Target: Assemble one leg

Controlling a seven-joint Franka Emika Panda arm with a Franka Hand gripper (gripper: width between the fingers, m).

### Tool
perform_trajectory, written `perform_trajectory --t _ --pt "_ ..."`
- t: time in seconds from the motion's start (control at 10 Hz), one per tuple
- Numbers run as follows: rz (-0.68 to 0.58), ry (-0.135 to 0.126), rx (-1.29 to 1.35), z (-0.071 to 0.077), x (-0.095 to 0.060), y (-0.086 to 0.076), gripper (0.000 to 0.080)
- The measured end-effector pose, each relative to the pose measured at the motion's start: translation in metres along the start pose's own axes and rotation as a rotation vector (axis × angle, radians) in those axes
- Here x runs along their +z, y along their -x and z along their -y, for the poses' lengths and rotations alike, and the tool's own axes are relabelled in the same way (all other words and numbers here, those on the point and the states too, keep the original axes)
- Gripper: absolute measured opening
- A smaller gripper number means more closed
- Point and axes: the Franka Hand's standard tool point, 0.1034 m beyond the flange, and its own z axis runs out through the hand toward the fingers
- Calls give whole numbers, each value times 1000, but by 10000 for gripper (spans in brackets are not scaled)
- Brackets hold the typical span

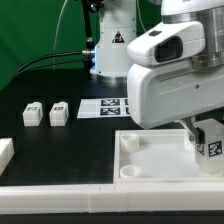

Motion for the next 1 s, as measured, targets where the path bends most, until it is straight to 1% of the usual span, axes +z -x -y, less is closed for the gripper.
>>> perform_trajectory --t 0.2,0.4,0.6,0.8,1.0 --pt "0 -1 43 0 0 0 292" --pt "-2 -11 277 1 1 0 292" --pt "-22 -10 488 0 1 -1 292" --pt "-23 -6 756 -3 1 0 294" --pt "-25 -14 1000 -5 1 -1 294"
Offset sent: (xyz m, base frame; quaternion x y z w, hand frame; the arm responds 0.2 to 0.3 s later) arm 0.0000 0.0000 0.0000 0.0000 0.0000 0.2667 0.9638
